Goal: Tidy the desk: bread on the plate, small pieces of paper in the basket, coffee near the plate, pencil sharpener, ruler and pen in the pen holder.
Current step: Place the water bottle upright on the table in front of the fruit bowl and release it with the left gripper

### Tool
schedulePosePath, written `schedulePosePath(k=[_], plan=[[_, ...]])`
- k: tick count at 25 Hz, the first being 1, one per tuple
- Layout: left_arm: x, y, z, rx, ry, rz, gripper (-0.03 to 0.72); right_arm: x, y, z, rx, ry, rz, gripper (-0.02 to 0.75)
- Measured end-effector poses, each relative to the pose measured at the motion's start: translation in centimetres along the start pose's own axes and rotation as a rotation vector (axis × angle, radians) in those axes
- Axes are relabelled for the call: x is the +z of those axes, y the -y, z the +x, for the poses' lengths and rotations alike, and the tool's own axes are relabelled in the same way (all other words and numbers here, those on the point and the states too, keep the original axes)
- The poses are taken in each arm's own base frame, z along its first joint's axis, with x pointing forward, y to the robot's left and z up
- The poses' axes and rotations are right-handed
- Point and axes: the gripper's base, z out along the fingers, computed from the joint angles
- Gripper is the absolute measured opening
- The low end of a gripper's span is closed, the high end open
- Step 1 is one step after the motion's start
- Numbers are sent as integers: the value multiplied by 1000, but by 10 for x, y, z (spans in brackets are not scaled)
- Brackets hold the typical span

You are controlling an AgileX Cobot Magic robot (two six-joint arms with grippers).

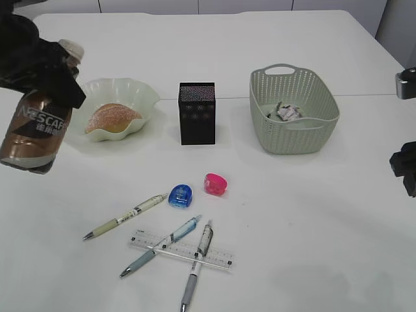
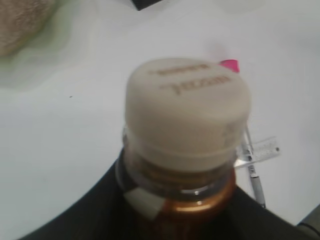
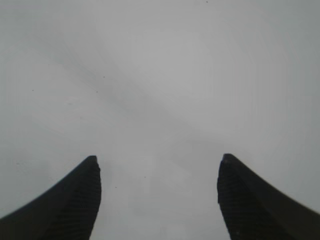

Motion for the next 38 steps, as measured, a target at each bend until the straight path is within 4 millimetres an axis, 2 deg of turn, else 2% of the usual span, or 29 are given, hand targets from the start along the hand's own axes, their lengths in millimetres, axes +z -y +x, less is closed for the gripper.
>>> schedulePosePath(k=[8, 13, 31, 35, 38], plan=[[-4, -24, 4, -208, -19, -273, 310, 0, 0, 0, 2, -2, 1, 533], [-8, -35, 6, -258, -20, -408, 310, 0, 0, 0, -1, 0, 4, 533], [-10, -40, -21, -200, 316, -429, 310, 0, 0, -2, 0, 22, -2, 532], [-5, -39, -6, -175, 415, -416, 310, 0, 0, -3, 0, 28, -4, 533], [-3, -35, 18, -144, 520, -402, 310, 0, 0, -3, 0, 31, -4, 532]])
